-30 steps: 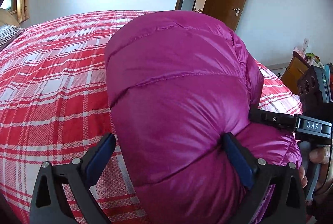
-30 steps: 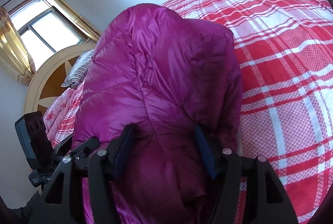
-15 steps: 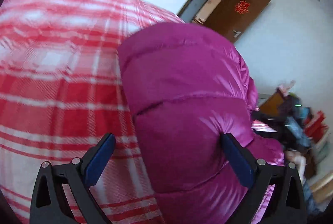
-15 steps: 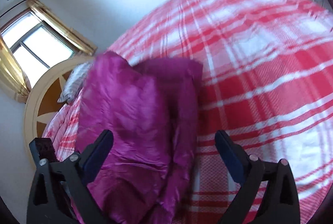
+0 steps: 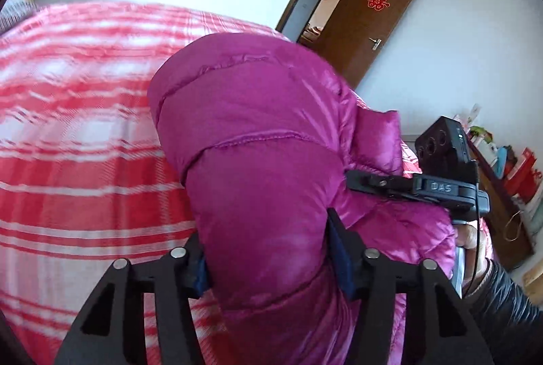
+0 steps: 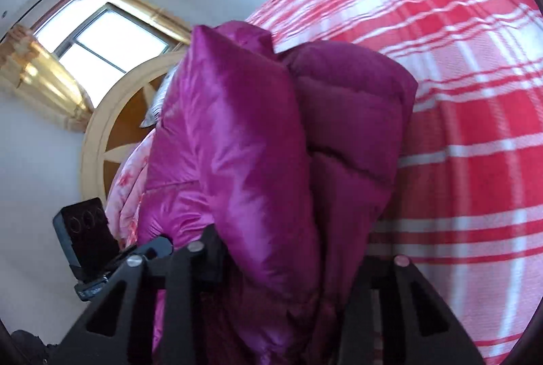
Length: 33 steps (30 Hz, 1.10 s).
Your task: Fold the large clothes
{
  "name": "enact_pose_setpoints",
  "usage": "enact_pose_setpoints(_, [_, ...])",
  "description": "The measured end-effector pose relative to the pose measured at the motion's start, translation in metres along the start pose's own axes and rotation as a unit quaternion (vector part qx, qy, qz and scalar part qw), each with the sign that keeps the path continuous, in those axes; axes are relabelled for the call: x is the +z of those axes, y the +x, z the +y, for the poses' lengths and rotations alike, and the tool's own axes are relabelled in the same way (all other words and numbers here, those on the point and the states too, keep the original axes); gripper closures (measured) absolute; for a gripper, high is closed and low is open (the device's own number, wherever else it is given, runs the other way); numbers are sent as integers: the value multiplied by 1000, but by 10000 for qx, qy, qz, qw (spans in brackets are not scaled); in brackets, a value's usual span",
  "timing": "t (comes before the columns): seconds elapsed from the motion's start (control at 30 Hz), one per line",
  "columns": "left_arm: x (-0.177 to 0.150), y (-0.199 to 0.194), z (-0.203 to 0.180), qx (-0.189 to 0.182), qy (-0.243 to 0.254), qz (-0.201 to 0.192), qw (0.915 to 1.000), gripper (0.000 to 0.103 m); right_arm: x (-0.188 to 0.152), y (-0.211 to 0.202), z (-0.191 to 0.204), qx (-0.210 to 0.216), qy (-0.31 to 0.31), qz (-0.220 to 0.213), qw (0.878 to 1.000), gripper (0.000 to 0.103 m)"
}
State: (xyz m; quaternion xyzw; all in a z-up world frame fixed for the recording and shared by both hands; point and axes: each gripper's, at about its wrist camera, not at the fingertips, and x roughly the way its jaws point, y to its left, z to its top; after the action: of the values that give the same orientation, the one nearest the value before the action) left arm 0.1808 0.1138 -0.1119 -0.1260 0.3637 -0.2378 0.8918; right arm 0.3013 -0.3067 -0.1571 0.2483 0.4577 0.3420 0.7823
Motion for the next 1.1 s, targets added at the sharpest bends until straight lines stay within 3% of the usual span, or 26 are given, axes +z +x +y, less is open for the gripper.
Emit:
enact_pose_setpoints(0.13, [-1,-39,5,298,122,-197,9993,48,2,28,26,262,-154,178,9994,68])
enact_pose_setpoints(0.4, [-11,-113,57,891,-187,-512,9945,48,6,103,99,714,-596,629,9937,69])
enact_pose_setpoints(0.57, [-21,-140,90,1238,-392,-656,9894,48,6,153,142,910,-840,957,9877,69])
enact_pose_setpoints(0.73, [-45,-151,127,1506,-713,-595,9842,48,-4,186,153,922,-962,1342,9820,69])
enact_pose_setpoints(0.83, [-60,-148,149,1604,-952,-472,9813,42,-10,201,150,908,-928,1521,9798,69])
enact_pose_setpoints(0.9, [-71,-145,162,1619,-1174,-409,9789,33,0,214,145,986,-809,1588,9790,67])
enact_pose_setpoints(0.97, [-81,-148,173,1601,-1297,-451,9775,21,-3,218,140,984,-813,1638,9782,61])
enact_pose_setpoints(1.1, [-88,-148,180,1448,-1614,-505,9749,15,-3,219,135,866,-745,1716,9785,49])
